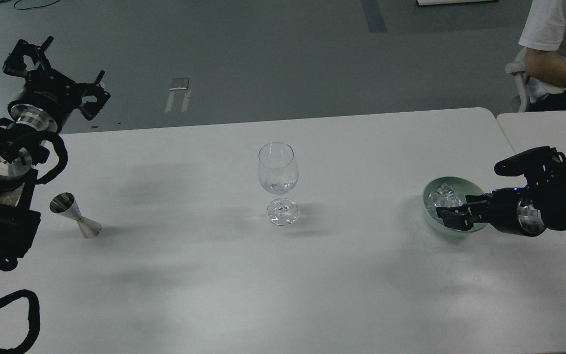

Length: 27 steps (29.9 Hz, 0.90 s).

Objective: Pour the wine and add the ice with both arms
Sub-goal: 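Pinch an ice cube in the bowl with the right gripper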

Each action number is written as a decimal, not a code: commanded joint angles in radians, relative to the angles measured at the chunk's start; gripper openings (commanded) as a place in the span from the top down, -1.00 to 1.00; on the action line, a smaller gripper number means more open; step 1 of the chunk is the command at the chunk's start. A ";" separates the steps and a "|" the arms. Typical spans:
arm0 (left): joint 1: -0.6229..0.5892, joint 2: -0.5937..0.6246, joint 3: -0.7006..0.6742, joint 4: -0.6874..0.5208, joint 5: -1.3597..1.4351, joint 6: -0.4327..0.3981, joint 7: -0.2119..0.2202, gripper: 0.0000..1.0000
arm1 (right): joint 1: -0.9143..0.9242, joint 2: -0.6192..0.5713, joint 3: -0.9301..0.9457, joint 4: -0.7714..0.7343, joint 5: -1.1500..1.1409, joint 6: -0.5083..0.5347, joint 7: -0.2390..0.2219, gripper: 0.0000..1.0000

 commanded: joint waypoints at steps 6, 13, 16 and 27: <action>0.002 0.004 -0.003 0.002 -0.002 -0.001 0.001 -0.98 | -0.002 -0.006 -0.002 -0.001 0.000 0.011 -0.001 -0.03; 0.009 0.007 -0.008 0.002 -0.002 -0.001 0.001 -0.98 | -0.003 -0.004 -0.001 -0.001 -0.001 0.040 -0.002 0.32; 0.011 0.007 -0.008 0.002 -0.002 -0.001 0.001 -0.98 | -0.003 -0.004 -0.001 -0.001 0.000 0.040 -0.002 0.41; 0.015 0.008 -0.009 0.002 -0.002 -0.001 0.001 -0.98 | 0.007 -0.001 0.001 0.000 0.002 0.040 -0.001 0.41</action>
